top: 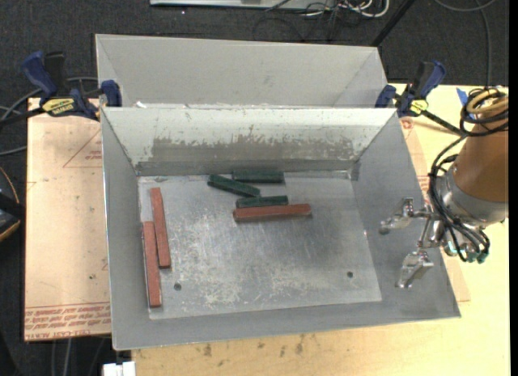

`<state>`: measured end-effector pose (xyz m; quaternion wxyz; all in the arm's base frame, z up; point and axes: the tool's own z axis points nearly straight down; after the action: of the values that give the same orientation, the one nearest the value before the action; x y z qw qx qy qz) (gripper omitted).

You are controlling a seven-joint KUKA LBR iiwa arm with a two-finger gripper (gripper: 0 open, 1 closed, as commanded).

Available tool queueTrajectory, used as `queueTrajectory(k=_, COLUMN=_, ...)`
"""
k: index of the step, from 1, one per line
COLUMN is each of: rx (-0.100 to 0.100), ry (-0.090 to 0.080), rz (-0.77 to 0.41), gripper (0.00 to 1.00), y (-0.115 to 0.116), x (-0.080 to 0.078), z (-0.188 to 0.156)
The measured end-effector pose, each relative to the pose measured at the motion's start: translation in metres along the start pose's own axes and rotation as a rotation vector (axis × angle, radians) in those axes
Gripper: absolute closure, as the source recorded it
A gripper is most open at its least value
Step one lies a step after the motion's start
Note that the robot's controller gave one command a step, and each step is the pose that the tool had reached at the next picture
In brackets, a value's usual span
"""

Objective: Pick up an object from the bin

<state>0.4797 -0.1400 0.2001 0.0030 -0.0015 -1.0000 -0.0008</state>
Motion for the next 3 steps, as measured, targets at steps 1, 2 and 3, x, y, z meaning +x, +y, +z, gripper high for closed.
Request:
queueTrajectory(k=1, rx=0.001, ry=-0.006, rz=-0.003, gripper=0.0, y=0.001, x=-0.002, z=-0.003)
queueTrajectory(k=2, rx=0.002, ry=-0.013, rz=0.012, gripper=0.0, y=0.056, x=-0.018, z=0.056)
queueTrajectory(k=3, rx=0.0, ry=-0.008, rz=0.008, gripper=0.0, y=0.07, x=-0.022, z=0.07)
